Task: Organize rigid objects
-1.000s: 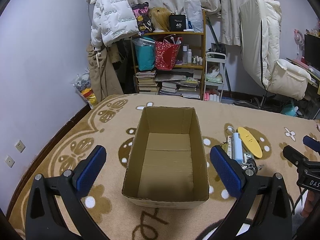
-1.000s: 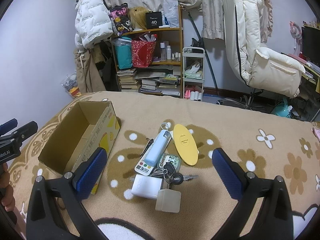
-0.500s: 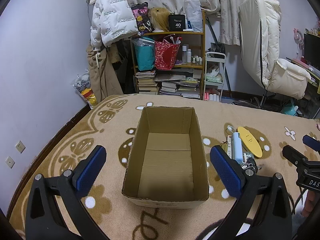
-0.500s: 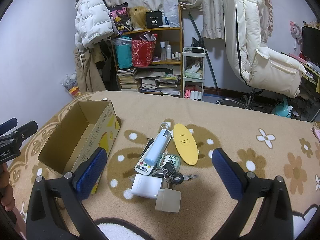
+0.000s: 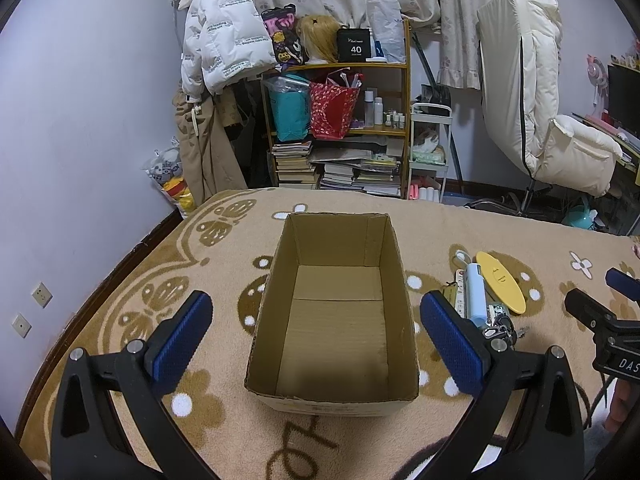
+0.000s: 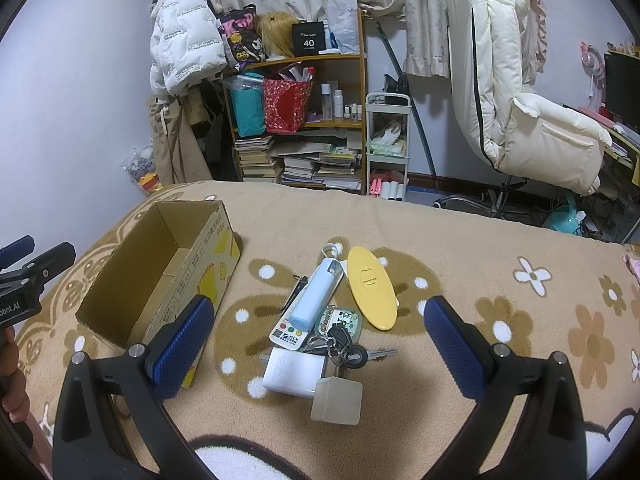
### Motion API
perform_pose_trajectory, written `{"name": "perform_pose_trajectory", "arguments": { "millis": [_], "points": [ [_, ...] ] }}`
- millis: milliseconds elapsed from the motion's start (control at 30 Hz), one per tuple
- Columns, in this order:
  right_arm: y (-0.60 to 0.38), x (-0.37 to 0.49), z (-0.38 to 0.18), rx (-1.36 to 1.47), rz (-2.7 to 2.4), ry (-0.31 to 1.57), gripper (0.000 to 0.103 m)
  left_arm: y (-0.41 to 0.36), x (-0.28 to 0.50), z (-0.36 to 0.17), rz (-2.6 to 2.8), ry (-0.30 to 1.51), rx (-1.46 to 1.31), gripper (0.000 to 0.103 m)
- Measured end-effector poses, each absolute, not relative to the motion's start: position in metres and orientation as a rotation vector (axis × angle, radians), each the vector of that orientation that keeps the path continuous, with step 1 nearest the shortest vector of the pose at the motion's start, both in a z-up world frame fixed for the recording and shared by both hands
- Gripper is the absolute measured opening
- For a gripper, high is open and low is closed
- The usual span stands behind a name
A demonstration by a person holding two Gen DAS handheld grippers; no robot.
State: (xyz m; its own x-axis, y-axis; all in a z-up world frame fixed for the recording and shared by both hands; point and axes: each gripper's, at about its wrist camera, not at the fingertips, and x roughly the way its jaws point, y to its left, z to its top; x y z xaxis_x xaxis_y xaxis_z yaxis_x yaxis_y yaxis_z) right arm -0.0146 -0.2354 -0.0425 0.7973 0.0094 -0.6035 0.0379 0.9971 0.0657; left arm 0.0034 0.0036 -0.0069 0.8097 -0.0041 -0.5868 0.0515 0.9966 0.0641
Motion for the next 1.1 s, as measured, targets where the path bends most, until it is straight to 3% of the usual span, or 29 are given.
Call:
{"name": "perform_pose_trajectory", "arguments": {
  "millis": [1100],
  "points": [
    [-0.2289, -0.0157, -0.0507, 0.066, -0.007, 0.654, 0.103, 0.0024, 0.0057, -0.0117, -0.034, 0.638, 0.106, 0.103]
  ]
}}
